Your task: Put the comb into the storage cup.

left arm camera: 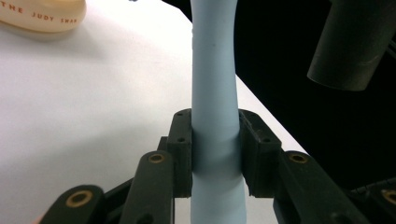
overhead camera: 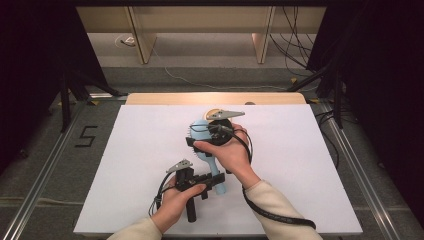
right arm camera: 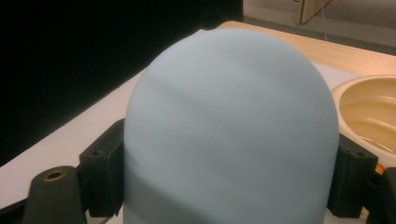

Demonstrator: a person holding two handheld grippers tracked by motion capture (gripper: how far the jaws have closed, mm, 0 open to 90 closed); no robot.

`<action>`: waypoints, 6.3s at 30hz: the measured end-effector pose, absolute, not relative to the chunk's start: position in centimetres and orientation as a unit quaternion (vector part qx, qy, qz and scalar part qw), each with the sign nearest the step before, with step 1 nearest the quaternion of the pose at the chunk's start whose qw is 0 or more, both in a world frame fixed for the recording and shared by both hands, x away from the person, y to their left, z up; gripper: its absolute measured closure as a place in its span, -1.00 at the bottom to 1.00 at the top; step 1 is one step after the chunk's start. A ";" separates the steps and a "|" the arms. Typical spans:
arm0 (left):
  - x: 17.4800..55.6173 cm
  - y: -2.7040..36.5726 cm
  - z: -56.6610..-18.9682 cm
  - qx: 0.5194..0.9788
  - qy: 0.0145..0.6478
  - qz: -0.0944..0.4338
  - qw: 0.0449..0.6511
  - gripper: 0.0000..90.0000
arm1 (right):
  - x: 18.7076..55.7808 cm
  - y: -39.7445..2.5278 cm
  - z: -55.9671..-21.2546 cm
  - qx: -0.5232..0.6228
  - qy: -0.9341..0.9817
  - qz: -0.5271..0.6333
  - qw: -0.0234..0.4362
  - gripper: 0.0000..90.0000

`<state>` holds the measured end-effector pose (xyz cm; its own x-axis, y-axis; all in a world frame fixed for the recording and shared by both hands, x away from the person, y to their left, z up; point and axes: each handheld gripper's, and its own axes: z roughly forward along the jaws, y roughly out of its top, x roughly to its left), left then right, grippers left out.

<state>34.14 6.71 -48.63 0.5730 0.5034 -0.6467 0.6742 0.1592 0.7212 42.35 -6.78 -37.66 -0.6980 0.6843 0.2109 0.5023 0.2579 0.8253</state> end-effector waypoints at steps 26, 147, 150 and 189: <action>33.7 8.6 -47.2 0.688 0.424 0.015 0.589 -0.07 | 42.0 -8.3 -36.1 0.385 0.752 0.517 0.137 -0.56; 32.5 16.2 -46.9 0.736 0.394 0.185 0.519 -0.85 | 47.5 -12.8 -30.5 0.377 0.672 0.566 0.293 -0.55; 32.5 16.2 -46.9 0.737 0.393 0.184 0.519 -0.85 | 47.6 -12.8 -30.3 0.376 0.670 0.567 0.296 -0.55; 32.5 16.2 -46.9 0.733 0.396 0.181 0.523 -0.85 | 50.4 -11.7 -30.2 0.389 0.645 0.580 0.310 -0.55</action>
<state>32.53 16.17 -46.87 0.6211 0.7697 -0.1476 0.3907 -0.1408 0.9097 50.38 -11.67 -30.20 -0.5048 0.8617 0.0516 0.1412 0.0235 0.9897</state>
